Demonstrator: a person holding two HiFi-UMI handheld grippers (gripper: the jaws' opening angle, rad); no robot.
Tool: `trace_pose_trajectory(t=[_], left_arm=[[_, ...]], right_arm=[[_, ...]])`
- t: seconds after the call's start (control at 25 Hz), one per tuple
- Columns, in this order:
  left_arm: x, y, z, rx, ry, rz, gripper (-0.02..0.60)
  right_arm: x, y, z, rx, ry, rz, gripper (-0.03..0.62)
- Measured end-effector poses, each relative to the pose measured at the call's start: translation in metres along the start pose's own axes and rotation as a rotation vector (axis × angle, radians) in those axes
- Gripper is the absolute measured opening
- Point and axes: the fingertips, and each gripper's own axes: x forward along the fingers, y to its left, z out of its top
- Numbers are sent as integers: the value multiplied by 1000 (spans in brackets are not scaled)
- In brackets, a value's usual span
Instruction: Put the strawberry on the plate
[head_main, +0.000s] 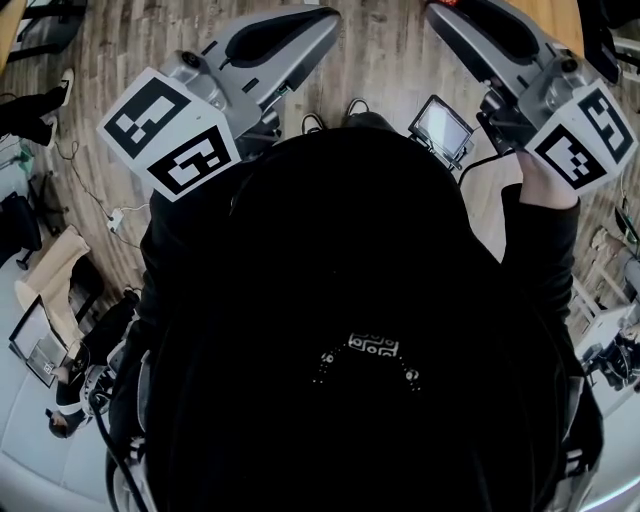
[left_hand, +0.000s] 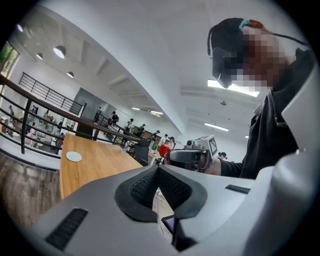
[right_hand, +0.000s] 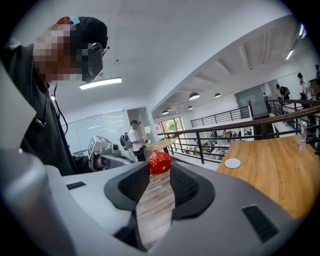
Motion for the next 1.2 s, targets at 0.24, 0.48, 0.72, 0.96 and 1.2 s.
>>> trace_pose_trajectory(t=[0.24,0.48,0.72,0.96,1.2], left_arm=[[17,-9,6,36,15,-12,0],[40,-12,3,14,28,-20,0],[77,-14,-7,65,84,5,0],[88,-18,-9,29,91,-4,0],[93,-21,-5,42,92,-29,0]], right_arm=[[-10,-5,14,-17,-25,4,135],[-34,-27,7,16,-67,-14,136],[-63,-60,-3,23,-66,-32,135],[-79,-70,-9,52,-89,-40,137],[-82,-73,-6,54,-108,-47,137]])
